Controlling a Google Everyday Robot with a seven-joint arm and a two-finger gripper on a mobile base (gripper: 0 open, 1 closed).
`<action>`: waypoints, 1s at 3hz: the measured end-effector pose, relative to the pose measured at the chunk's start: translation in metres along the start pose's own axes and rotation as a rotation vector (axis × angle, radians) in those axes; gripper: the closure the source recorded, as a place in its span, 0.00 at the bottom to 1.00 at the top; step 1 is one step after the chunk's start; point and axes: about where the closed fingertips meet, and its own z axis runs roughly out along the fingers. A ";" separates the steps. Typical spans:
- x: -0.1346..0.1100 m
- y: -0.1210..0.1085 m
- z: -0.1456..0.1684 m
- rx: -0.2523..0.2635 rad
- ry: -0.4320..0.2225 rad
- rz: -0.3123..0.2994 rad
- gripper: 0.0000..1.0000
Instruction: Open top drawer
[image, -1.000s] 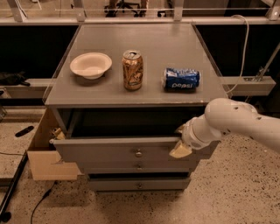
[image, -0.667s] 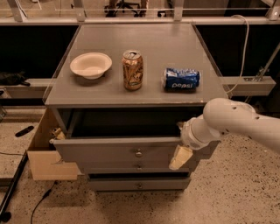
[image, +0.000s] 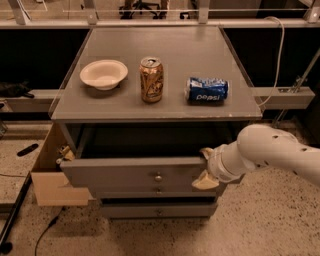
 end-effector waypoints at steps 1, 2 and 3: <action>-0.002 0.000 -0.004 -0.001 -0.001 0.000 0.73; -0.005 -0.002 -0.009 0.000 -0.001 0.000 0.96; -0.009 0.012 -0.019 0.009 -0.023 -0.015 1.00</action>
Offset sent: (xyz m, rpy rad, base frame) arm -0.2971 -0.0167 -0.0795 0.1912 0.1432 0.1233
